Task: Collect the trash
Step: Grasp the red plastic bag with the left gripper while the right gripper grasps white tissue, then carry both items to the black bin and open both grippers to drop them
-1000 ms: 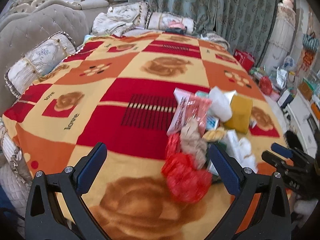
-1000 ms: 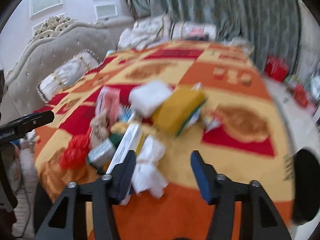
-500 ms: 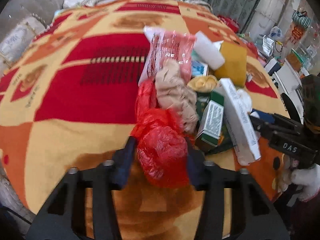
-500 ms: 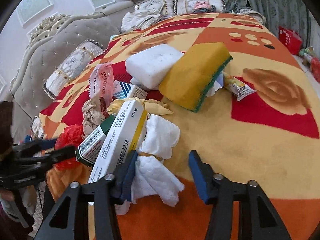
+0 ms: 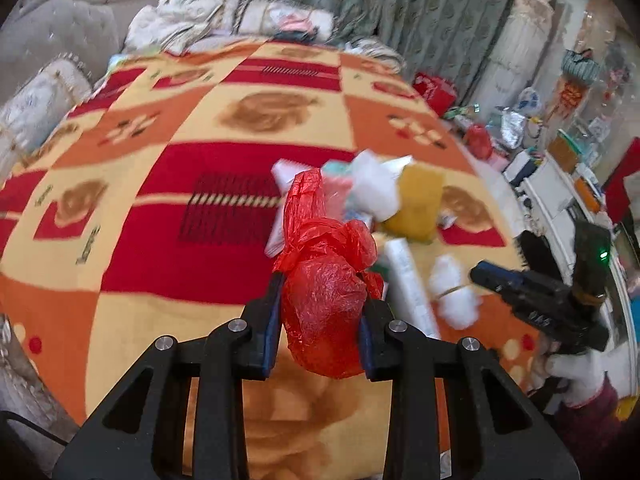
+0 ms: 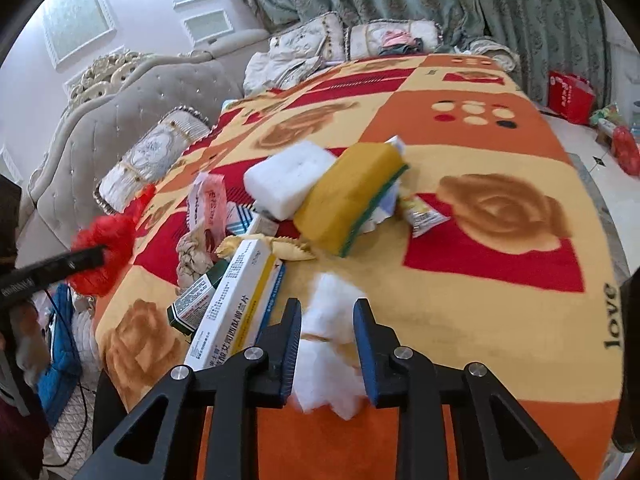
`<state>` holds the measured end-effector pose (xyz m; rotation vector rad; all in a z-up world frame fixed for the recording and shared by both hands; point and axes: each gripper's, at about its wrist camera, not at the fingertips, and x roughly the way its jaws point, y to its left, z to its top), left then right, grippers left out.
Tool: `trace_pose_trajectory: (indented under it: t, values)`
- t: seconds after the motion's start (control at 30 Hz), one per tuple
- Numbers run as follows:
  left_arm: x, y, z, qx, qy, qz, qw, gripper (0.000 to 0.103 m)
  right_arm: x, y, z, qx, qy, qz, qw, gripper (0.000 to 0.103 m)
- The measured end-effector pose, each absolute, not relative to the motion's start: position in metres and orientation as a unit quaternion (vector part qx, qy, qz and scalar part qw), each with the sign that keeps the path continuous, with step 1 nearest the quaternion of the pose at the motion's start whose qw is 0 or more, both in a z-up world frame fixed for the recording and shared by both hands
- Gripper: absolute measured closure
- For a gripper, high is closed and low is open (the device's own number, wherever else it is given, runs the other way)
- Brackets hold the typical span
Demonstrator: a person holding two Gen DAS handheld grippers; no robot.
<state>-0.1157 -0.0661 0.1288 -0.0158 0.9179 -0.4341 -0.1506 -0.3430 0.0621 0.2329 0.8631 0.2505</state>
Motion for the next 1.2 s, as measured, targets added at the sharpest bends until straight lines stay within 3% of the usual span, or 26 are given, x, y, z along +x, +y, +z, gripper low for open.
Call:
trace_pose_trajectory:
  t: [0.27,0.33,0.43,0.57,0.63,1.2]
  values:
    - [-0.120,-0.114,0.139,0.003,0.431,-0.247,0.868,0.074,-0.159,-0.349,0.055,0.125,0.437,0.117,0.883,0.076]
    - [-0.122,-0.122,0.138,0.009,0.432,-0.249,0.867,0.074,-0.155,-0.339,0.048,0.122,0.443,0.126,0.879,0.065]
    - [-0.125,-0.129,0.136,0.011,0.434,-0.252,0.865,0.074,-0.141,-0.325,0.028,0.113,0.468,0.128,0.867,0.061]
    - [-0.129,-0.137,0.136,0.020,0.432,-0.255,0.865,0.074,-0.141,-0.319,0.027,0.106,0.453,0.123,0.877,0.064]
    - [-0.130,-0.143,0.136,0.020,0.432,-0.260,0.863,0.074,-0.146,-0.323,0.031,0.100,0.446,0.119,0.881,0.076]
    - [-0.137,-0.290,0.125,0.044,0.444,-0.338,0.829,0.074,-0.219,-0.487,0.085,0.143,0.384,-0.017,0.912,0.077]
